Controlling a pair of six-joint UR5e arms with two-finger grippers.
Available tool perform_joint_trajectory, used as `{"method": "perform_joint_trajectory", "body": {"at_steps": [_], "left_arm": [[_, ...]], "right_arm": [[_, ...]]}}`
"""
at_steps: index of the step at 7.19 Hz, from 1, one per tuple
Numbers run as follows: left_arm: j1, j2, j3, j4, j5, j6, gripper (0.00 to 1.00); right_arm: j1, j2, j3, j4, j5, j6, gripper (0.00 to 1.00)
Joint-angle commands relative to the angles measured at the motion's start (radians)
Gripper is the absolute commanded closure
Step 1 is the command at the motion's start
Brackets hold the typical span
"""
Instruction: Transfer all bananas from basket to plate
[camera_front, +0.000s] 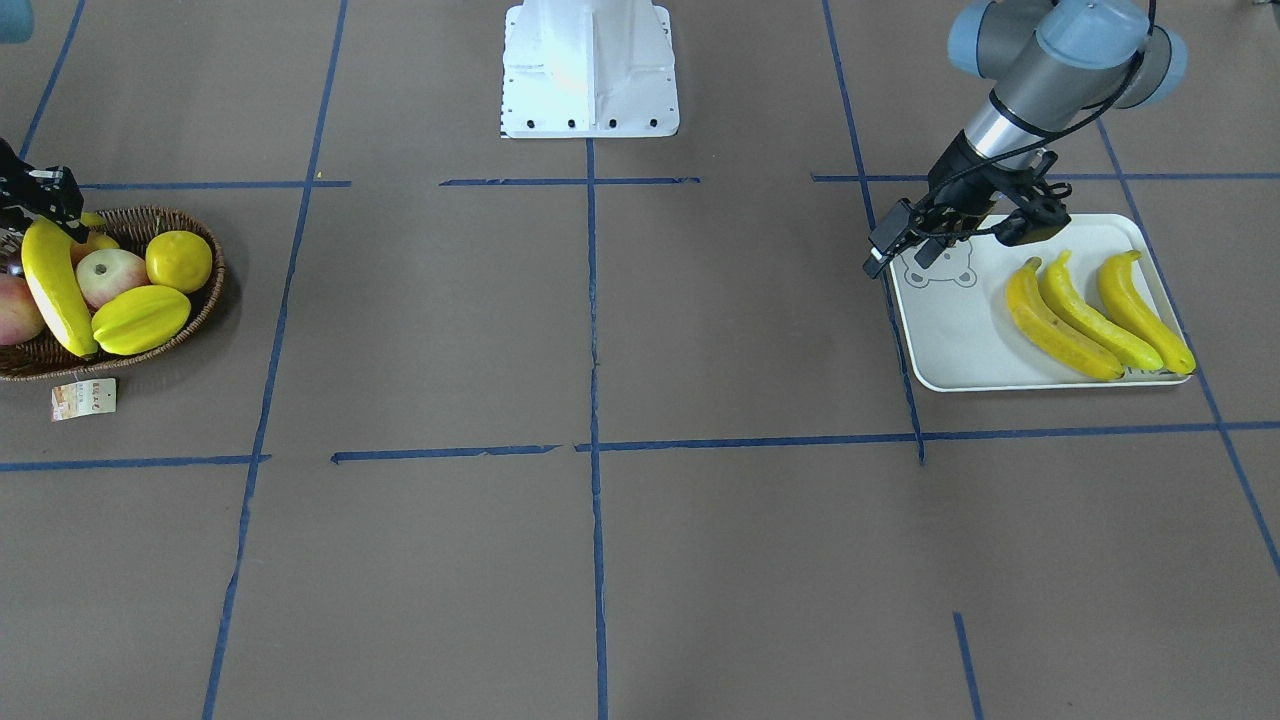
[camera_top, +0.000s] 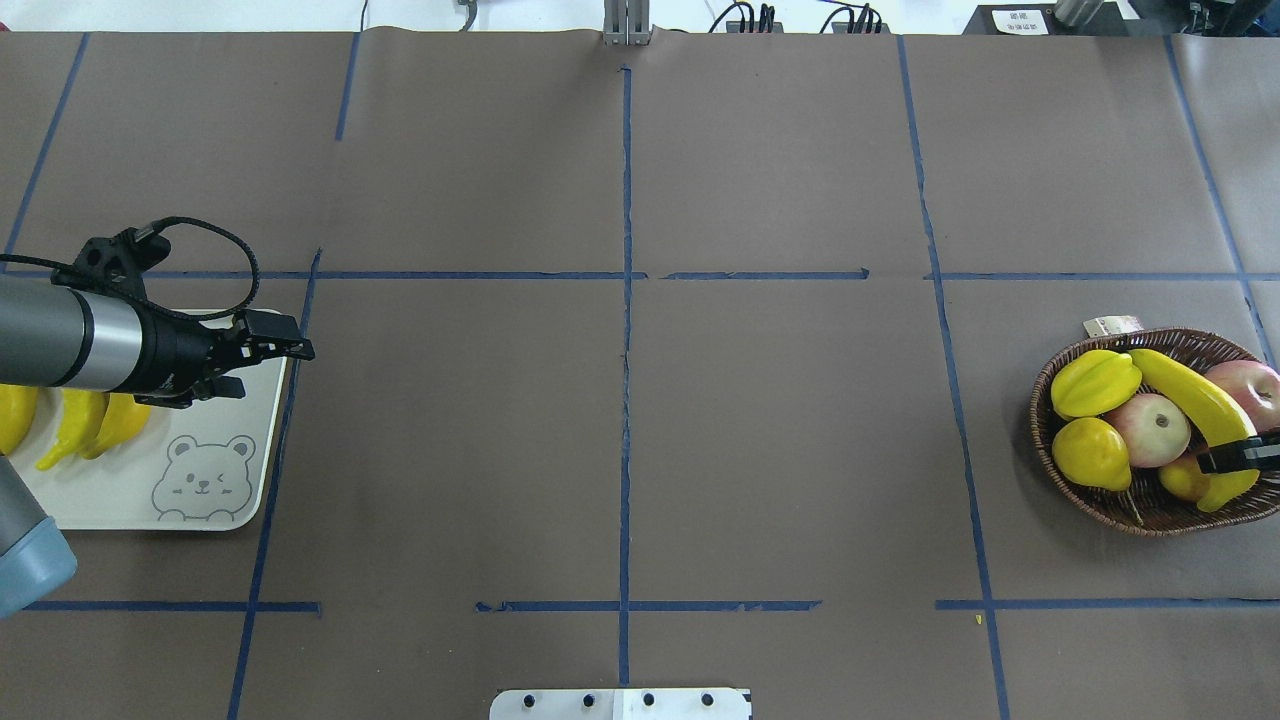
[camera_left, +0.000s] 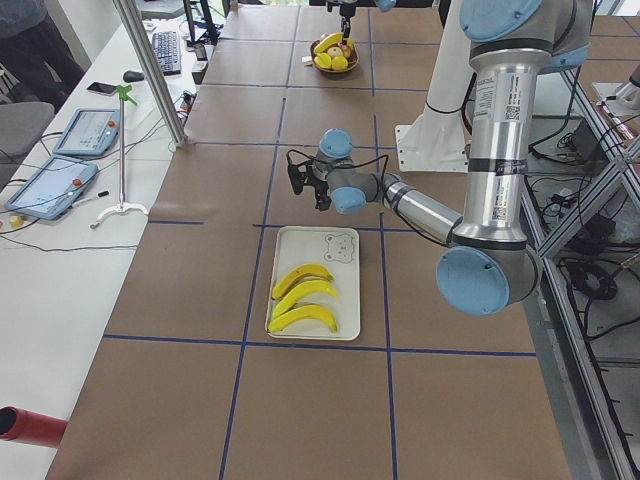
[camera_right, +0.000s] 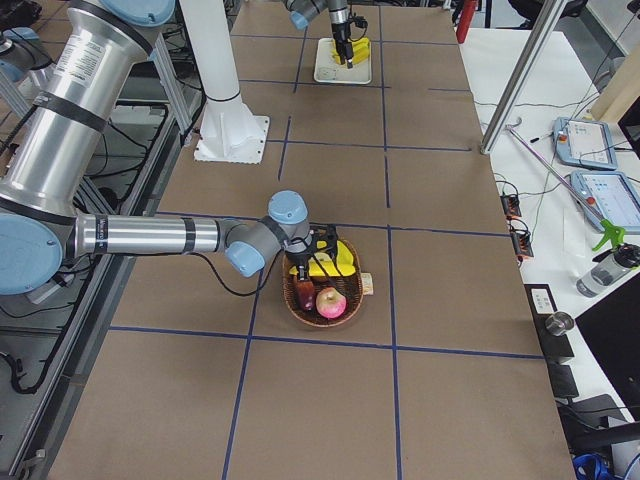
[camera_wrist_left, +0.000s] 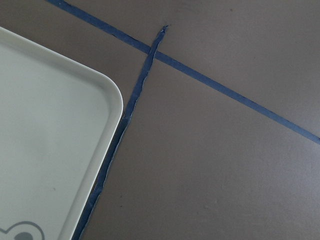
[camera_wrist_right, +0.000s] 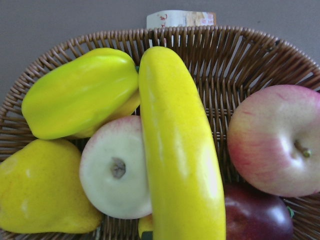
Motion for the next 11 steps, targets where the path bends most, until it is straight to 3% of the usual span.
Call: {"method": "perform_joint_trajectory", "body": {"at_steps": [1, 3, 6, 7, 8, 9, 10, 11], "left_arm": [[0.001, -0.041, -0.002, -0.007, -0.001, 0.000, 0.00], [0.010, -0.104, 0.000, -0.007, -0.003, 0.000, 0.00], [0.042, -0.168, 0.000, -0.001, -0.003, -0.035, 0.00], [0.044, -0.181, 0.003, 0.003, -0.003, -0.037, 0.00], [0.049, -0.187, 0.003, 0.003, -0.004, -0.039, 0.00], [0.052, -0.217, 0.003, 0.003, -0.006, -0.081, 0.00], [0.059, -0.277, 0.006, 0.014, -0.003, -0.180, 0.00], [0.065, -0.305, 0.006, 0.040, -0.004, -0.204, 0.00]], "right_arm": [[0.063, 0.006, 0.036, -0.016, 0.007, -0.013, 1.00], [0.051, 0.085, 0.050, -0.042, 0.011, -0.008, 1.00], [-0.015, 0.269, 0.181, -0.353, 0.013, 0.004, 0.99], [-0.051, 0.364, 0.190, -0.424, 0.011, 0.056, 0.99], [-0.129, 0.459, 0.187, -0.440, -0.002, 0.225, 0.98], [-0.208, 0.551, 0.186, -0.440, -0.049, 0.388, 0.97], [-0.337, 0.655, 0.176, -0.457, -0.181, 0.529, 0.98], [-0.410, 0.735, 0.166, -0.527, -0.274, 0.559, 0.98]]}}
